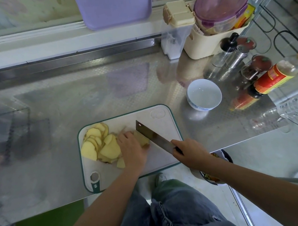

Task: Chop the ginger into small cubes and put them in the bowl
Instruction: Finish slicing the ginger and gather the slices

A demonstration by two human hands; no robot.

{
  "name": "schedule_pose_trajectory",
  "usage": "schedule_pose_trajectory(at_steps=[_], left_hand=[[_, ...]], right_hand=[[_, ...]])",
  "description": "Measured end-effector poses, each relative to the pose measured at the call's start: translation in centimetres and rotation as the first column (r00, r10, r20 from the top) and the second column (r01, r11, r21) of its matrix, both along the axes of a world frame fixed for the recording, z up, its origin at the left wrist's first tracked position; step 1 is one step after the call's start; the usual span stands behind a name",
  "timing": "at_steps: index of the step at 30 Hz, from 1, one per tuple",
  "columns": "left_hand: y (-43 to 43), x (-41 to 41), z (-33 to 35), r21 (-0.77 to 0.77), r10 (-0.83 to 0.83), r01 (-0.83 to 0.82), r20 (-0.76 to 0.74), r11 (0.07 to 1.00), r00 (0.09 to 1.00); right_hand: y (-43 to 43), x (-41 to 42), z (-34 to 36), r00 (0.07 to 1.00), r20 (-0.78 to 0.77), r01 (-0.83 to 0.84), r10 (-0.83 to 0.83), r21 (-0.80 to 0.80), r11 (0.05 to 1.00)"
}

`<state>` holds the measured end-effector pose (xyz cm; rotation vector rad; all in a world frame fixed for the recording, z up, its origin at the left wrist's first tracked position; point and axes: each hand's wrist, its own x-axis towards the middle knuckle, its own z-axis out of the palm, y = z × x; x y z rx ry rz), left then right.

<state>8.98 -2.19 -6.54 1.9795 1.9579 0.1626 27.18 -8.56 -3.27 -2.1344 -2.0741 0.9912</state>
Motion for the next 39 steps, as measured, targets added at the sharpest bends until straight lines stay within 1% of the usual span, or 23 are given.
schedule_pose_trajectory(at_steps=[1, 3, 5, 9, 14, 16, 18, 20, 22, 26, 31, 39], left_hand=[[-0.2, -0.1, 0.0, 0.002, -0.005, 0.005, 0.002, 1.000, 1.000], [-0.3, -0.4, -0.1, -0.002, -0.008, 0.008, 0.093, 1.000, 0.996], [-0.1, -0.9, -0.1, -0.013, -0.038, 0.041, 0.164, 0.999, 0.986], [0.6, -1.1, 0.2, -0.058, -0.165, 0.175, 0.153, 0.983, 0.974], [0.8, -0.7, 0.2, -0.069, -0.260, 0.272, 0.140, 0.960, 0.955], [0.6, -0.5, 0.3, -0.066, -0.275, 0.287, 0.148, 0.956, 0.950], [0.3, -0.4, 0.5, -0.073, -0.219, 0.237, 0.197, 0.969, 0.956], [-0.2, -0.4, 0.5, -0.068, -0.087, 0.106, 0.243, 0.992, 0.966], [-0.6, -0.4, 0.6, -0.093, 0.057, -0.033, 0.272, 0.995, 0.961], [-0.4, -0.2, 0.4, -0.151, 0.184, -0.141, 0.331, 0.979, 0.926], [0.3, -0.1, 0.3, -0.190, 0.235, -0.177, 0.346, 0.966, 0.908], [0.7, -0.2, 0.3, -0.244, 0.305, -0.230, 0.336, 0.942, 0.891]], right_hand=[[0.0, 0.0, 0.0, 1.000, -0.001, 0.019, -0.019, 0.010, 1.000], [0.1, 0.0, 0.1, 0.998, -0.011, 0.070, -0.070, 0.024, 0.997], [0.2, -0.3, 0.2, 0.997, -0.013, 0.074, -0.074, 0.015, 0.997], [0.0, -0.8, 0.5, 0.999, -0.008, 0.043, -0.043, 0.017, 0.999], [-0.4, -1.2, 0.5, 0.996, 0.026, 0.085, -0.085, 0.005, 0.996], [-0.4, -1.6, 0.3, 0.994, 0.020, 0.106, -0.106, -0.005, 0.994], [-0.3, -2.1, 0.0, 0.991, 0.035, 0.126, -0.126, 0.001, 0.992], [0.0, -2.6, -0.2, 0.991, 0.057, 0.119, -0.120, 0.022, 0.993], [0.4, -3.1, -0.2, 0.993, 0.046, 0.104, -0.105, 0.021, 0.994], [1.3, -3.1, 0.4, 0.997, 0.010, 0.081, -0.081, -0.018, 0.997], [2.1, -2.3, 1.5, 0.992, -0.040, 0.122, -0.119, 0.072, 0.990], [1.4, -3.0, 1.4, 0.999, 0.007, 0.041, -0.041, 0.042, 0.998]])
